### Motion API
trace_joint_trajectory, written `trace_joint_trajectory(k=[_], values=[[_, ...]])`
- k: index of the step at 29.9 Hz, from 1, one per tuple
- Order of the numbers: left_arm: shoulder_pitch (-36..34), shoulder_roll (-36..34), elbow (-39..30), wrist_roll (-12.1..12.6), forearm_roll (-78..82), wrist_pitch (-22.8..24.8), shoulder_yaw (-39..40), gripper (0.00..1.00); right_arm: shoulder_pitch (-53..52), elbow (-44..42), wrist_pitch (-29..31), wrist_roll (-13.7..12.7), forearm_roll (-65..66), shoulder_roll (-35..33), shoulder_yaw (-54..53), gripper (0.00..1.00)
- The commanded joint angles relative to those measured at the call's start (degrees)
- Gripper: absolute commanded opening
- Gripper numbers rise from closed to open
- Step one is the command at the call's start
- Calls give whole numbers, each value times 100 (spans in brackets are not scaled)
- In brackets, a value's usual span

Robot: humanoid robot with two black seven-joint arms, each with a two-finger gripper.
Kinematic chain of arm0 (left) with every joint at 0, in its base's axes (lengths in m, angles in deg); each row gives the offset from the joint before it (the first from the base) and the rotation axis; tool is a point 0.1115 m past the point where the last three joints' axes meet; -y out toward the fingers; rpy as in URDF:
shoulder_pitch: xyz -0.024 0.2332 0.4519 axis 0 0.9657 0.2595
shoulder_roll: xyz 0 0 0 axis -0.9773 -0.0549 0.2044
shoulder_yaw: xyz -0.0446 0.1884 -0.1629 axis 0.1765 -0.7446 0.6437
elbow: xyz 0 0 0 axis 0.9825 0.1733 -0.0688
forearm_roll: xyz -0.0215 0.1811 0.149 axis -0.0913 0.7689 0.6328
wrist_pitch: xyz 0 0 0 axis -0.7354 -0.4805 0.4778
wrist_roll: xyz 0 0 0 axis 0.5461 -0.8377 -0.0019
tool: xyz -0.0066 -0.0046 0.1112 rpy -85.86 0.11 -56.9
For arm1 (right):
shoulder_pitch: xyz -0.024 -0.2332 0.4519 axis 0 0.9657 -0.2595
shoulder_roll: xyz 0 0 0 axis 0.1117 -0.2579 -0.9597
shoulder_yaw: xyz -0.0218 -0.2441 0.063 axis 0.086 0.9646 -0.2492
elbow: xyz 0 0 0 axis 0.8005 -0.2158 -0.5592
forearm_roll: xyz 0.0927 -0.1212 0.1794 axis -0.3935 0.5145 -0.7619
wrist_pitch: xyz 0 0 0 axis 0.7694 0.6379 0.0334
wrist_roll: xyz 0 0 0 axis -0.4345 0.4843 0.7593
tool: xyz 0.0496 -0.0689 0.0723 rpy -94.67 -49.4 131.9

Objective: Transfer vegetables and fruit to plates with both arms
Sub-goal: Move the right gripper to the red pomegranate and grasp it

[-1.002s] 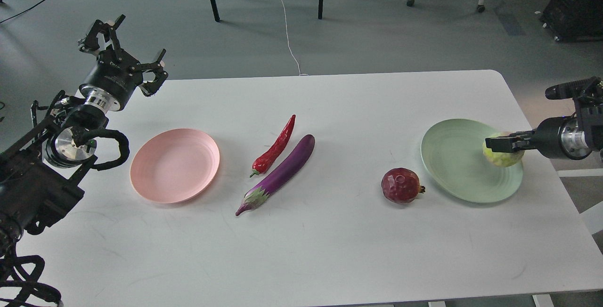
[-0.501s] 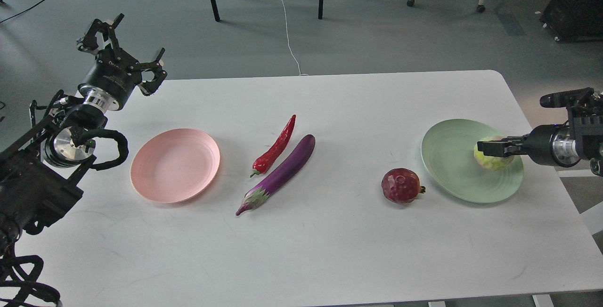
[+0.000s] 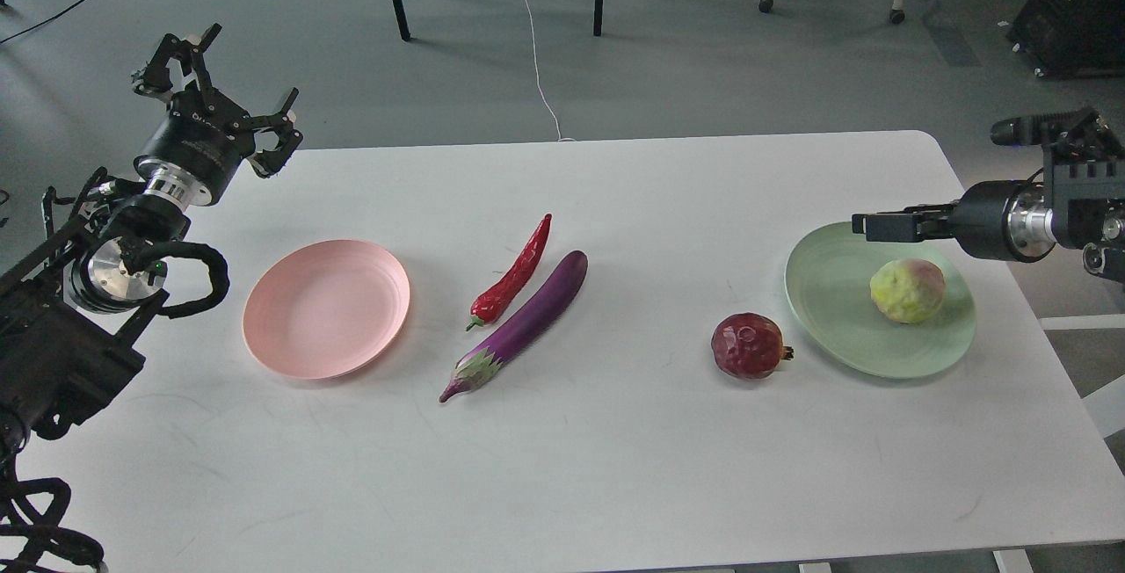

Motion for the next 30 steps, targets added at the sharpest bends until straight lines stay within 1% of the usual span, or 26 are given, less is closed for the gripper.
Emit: trace_joint_trajectory(k=[1,7,15,19,22,25,30], values=[[-15,-2,0,9,1,29,-2,98,-599,718,5,-22,-23,356,87,98],[-24,-28,0,0,1,29,-2,98,-1031,1221,-3,12,-172,1280,694,96],[2,-213,0,0,-8,90,-2,98,-1146,1344,-91,4,-120,2194,1353,97],[2,-213,0,0,-8,73,-2,98,-1093,1344,-135,4,-120,2467,1546,96],[11,-221,9,0,-8,81,-2,98,-970,1344,-380,4,-137,2616,1766,94],[11,-239,9,0,-8,81,-2,98,-865,1335,-539,4,-146,2678,1959,93],[11,-257,18,0,-8,81,7,98,-759,1344,-574,13,-146,2678,2153,93]])
